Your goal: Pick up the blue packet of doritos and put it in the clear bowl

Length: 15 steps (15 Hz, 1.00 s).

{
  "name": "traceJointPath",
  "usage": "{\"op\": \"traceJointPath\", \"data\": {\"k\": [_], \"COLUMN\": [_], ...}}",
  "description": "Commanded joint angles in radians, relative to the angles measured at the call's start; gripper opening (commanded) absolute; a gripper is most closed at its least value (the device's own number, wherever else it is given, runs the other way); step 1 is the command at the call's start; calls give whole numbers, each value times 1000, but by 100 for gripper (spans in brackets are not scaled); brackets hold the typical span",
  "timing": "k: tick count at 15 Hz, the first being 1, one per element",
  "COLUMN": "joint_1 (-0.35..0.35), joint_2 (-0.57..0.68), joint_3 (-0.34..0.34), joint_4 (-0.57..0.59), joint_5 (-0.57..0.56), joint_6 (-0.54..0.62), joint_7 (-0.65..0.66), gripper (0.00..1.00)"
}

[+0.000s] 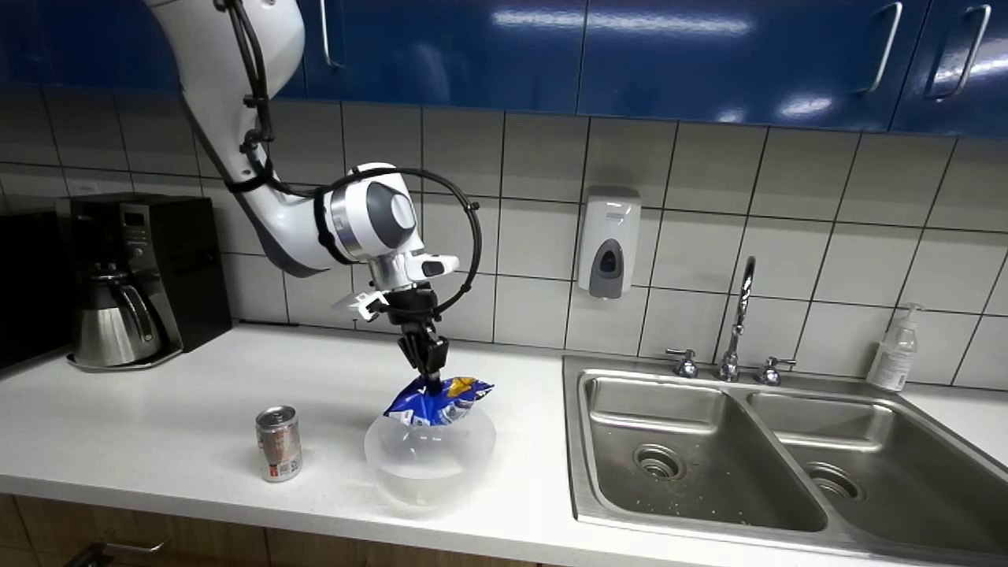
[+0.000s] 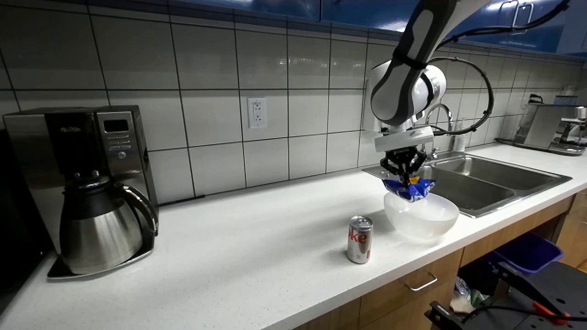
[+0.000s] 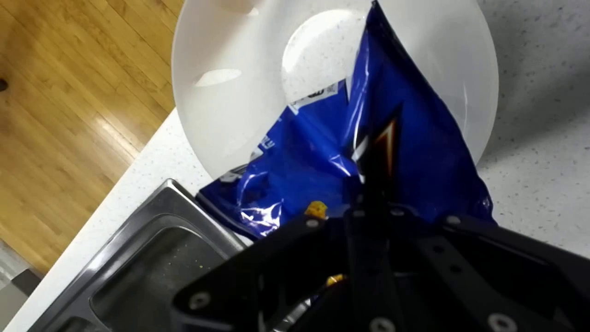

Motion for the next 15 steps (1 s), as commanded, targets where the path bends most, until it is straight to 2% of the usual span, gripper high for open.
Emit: {"op": "traceJointPath", "data": {"k": [1, 11, 13, 15], "joint_1": [19, 17, 20, 18], "joint_2": [-5, 51, 59, 64], "joint_3": [-6, -1, -3, -2], "joint_4": [-25, -15, -11, -6], "joint_5": [-49, -34, -35, -29], "joint_6": [3, -13, -17, -20], "joint_7": [78, 115, 118, 117], "gripper": [0, 0, 27, 40]}}
